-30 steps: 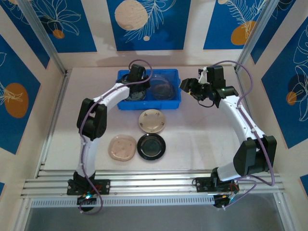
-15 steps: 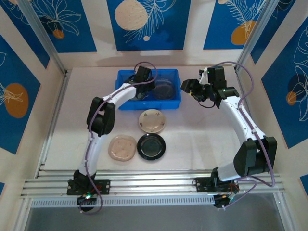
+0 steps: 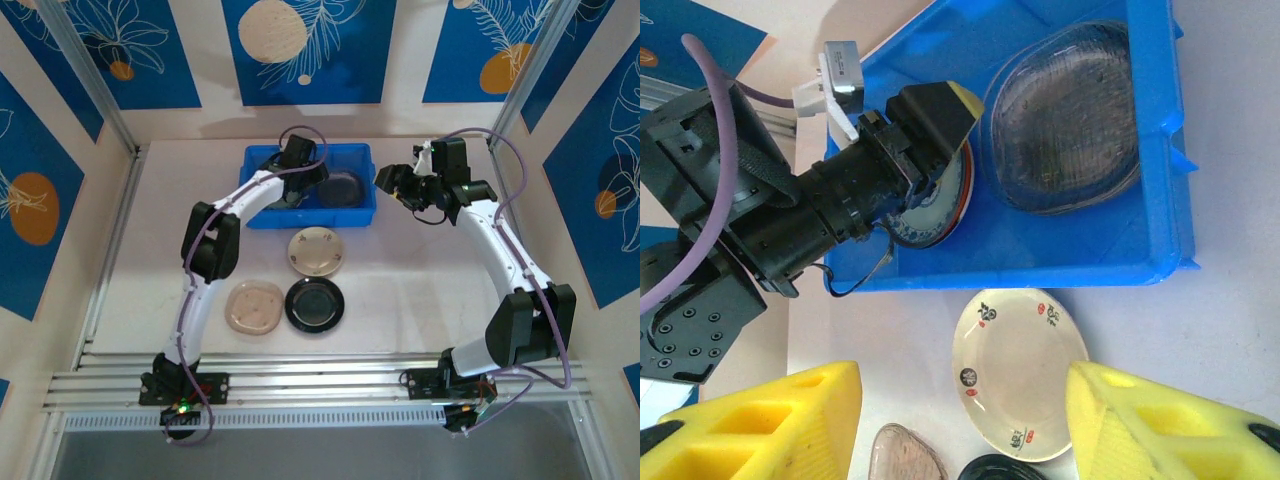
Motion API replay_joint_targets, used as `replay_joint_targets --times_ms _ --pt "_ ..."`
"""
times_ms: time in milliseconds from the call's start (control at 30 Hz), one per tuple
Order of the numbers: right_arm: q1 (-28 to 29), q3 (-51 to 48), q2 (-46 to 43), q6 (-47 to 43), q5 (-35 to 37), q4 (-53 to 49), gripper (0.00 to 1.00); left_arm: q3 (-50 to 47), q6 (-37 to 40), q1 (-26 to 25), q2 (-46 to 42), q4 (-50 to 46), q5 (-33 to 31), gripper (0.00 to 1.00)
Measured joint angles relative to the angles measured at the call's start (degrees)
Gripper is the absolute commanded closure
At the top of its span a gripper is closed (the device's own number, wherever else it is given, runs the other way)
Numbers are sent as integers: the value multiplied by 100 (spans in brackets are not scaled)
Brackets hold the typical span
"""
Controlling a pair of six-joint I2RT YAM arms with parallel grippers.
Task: Place the plates into the plastic bin on the countertop
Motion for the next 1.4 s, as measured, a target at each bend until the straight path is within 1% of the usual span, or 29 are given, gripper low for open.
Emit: replay_joint_targets --times_ms 233,433,533,667,833,933,1033,1133,1233,1367,1400 --pt "2 -70 -33 0 2 2 43 81 184 -24 0 -26 -83 28" --pt "33 -122 -114 0 2 -17 43 81 442 -85 -37 -125 -304 16" --pt "61 -122 -151 0 4 -15 42 81 573 -109 -125 -210 -396 9" --pt "116 -122 -192 -22 7 -15 39 81 754 -120 -341 -308 -533 0" --pt "229 -122 -229 -66 11 -13 37 81 955 -127 -660 -391 -680 0" --pt "293 -122 -229 -101 13 -15 39 81 1067 -131 -824 -457 -715 0" --pt "367 -122 -229 -129 17 -17 41 39 1163 -131 -1032 -549 -713 2" --pt "485 -122 -229 -212 55 -31 43 -426 1281 -131 -1534 -557 -647 3" --pt "612 -122 -229 -339 98 -151 46 -1084 1394 -136 -2238 -599 -551 4" --pt "776 -160 -232 -516 146 -352 48 -2170 1558 -146 -3469 -715 -496 5" --pt "822 -210 -236 -557 160 -387 49 -2426 1600 -146 -3797 -785 -494 7"
